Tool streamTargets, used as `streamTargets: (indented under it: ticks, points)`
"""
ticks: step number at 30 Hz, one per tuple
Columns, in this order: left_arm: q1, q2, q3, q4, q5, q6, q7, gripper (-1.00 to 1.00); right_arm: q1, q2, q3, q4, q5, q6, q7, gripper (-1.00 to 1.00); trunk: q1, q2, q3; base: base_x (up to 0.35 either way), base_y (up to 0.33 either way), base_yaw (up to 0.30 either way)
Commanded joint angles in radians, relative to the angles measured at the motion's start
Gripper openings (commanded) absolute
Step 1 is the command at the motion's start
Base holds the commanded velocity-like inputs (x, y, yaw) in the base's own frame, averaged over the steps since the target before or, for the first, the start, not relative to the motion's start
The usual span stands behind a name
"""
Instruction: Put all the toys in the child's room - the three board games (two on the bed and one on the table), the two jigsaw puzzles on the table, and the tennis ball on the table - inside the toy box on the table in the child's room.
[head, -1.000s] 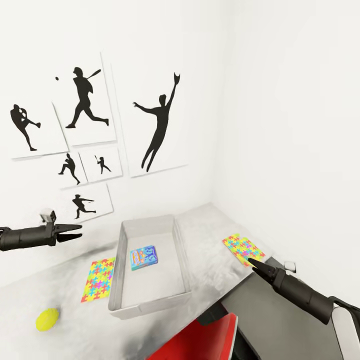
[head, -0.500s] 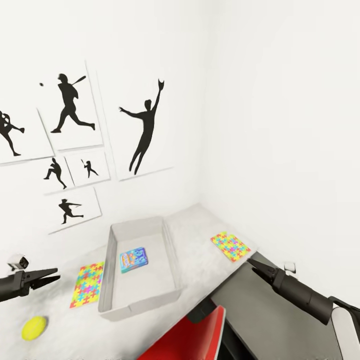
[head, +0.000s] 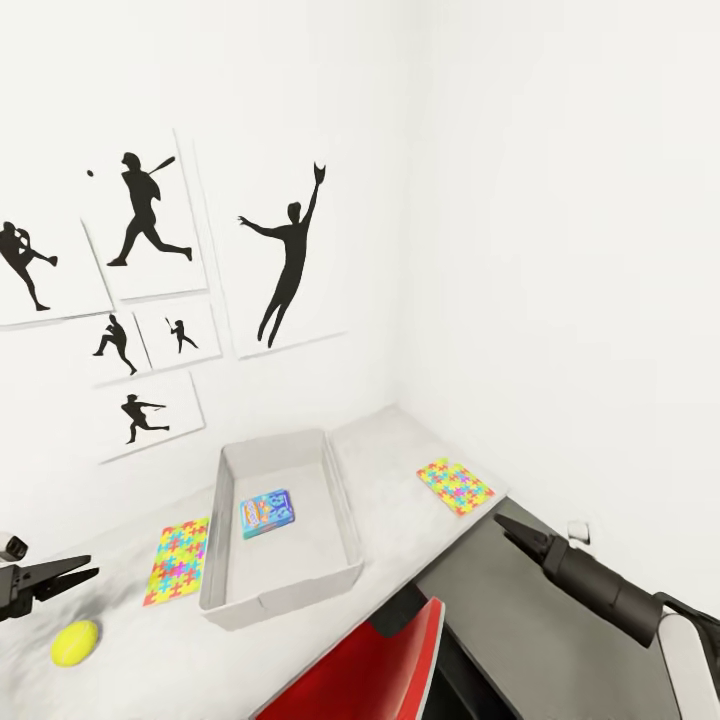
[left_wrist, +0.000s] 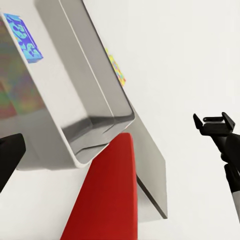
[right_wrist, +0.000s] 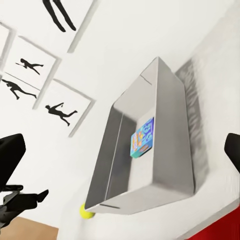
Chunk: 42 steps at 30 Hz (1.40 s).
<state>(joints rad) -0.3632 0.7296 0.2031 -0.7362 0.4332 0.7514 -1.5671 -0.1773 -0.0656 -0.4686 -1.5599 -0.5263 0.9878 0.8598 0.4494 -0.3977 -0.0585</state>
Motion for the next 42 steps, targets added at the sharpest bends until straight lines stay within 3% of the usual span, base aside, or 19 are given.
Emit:
streamTargets:
  ticks: [1, 21, 42]
  points:
    - [0.000, 0.000, 0.001, 0.000, 0.000, 0.010, -0.004, 1.00, -0.001, 0.001, 0.000, 0.000, 0.002, -0.005, 0.005, 1.00, 0.001, -0.002, -0.002, -0.007, 0.000, -0.001]
    - [0.001, -0.001, 0.006, -0.002, 0.001, 0.009, -0.004, 1.00, -0.001, 0.004, -0.001, -0.002, 0.002, -0.017, 0.008, 1.00, 0.001, -0.002, -0.001, -0.008, 0.000, -0.006]
    - [0.001, 0.001, 0.007, -0.002, 0.001, 0.008, -0.004, 1.00, 0.004, 0.004, -0.001, -0.002, 0.000, -0.017, 0.008, 1.00, 0.001, -0.002, 0.022, -0.222, 0.044, -0.198]
